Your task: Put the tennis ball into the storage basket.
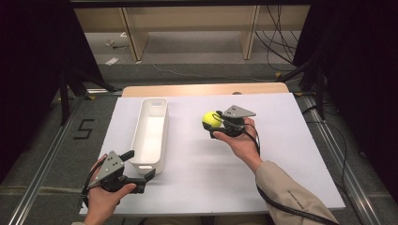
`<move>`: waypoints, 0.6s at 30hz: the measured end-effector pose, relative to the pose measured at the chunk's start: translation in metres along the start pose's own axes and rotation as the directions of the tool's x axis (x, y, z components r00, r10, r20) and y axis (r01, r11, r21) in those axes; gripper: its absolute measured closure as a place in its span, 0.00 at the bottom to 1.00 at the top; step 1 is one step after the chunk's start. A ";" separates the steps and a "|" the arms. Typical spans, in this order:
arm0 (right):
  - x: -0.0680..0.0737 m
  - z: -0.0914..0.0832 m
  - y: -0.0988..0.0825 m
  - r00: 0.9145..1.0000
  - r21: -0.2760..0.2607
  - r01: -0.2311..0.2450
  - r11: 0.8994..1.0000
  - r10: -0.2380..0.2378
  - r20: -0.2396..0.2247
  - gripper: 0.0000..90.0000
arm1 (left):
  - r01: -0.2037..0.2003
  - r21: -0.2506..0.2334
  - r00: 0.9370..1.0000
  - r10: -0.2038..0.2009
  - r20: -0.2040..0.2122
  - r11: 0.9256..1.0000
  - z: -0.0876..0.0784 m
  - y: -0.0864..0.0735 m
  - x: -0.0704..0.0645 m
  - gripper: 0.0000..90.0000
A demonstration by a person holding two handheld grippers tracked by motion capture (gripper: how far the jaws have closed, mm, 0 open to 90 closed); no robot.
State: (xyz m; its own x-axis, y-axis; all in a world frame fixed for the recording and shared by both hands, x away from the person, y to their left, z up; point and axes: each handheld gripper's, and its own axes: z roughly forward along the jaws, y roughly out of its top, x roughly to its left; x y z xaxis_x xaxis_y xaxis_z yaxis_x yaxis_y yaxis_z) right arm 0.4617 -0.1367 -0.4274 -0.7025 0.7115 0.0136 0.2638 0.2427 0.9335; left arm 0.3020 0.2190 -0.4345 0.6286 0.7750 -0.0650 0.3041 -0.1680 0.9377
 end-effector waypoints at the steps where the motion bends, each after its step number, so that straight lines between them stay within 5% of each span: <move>1: 0.000 0.000 0.000 1.000 -0.001 0.000 1.000 0.000 0.000 0.31 | 0.000 0.000 1.000 0.000 0.000 1.000 0.000 0.000 0.000 0.00; 18: 0.003 0.001 0.004 1.000 -0.013 0.001 1.000 -0.001 -0.003 0.31 | -0.001 0.000 1.000 0.001 -0.001 1.000 0.000 0.000 0.000 0.00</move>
State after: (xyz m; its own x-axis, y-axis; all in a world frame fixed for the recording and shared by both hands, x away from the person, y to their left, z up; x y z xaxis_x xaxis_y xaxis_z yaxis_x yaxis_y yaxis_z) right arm 0.4613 -0.1333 -0.4243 -0.7044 0.7097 0.0138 0.2549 0.2347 0.9381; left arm 0.3019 0.2190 -0.4344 0.6282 0.7755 -0.0633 0.3032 -0.1690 0.9378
